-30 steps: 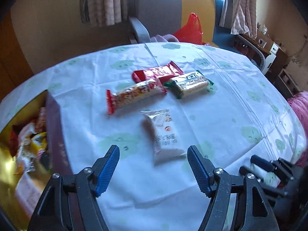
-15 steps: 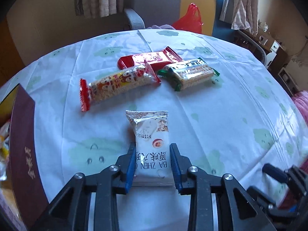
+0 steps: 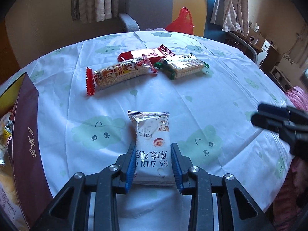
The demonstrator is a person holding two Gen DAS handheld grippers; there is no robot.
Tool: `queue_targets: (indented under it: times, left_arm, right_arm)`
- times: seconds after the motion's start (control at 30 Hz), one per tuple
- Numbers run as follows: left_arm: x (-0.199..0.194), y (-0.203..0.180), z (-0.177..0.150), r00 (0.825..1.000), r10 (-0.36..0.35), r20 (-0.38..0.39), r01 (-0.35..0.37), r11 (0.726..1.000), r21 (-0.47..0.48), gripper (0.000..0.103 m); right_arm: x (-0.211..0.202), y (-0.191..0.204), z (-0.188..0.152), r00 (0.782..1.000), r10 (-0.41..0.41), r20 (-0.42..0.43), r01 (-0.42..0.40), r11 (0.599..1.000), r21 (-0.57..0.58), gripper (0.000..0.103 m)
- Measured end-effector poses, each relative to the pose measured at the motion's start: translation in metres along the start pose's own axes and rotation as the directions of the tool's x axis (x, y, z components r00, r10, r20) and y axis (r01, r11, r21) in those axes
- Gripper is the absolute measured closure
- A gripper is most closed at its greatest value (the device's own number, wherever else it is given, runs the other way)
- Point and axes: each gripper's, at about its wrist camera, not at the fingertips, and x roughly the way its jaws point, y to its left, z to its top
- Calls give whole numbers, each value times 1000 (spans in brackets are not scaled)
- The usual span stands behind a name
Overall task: Organize snacks
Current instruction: 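Grasp the white BA ZHEN packet with the left gripper, then grasp the green-ended cracker pack with the right gripper while the left gripper holds the white packet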
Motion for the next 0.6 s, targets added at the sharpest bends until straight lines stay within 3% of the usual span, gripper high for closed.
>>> queue_targets:
  times: [0.33,0.6]
  left_arm:
    - [-4,3,-8,1000,-12,18,12,1000,-23,70]
    - [-5,7,-9,999,-34,26,35,998,-46,70]
  right_arm:
    - [49,10,85,1000,1,19,2,988,-154,51]
    - [118,29,138,998,-31,-52,16,963,-268,51]
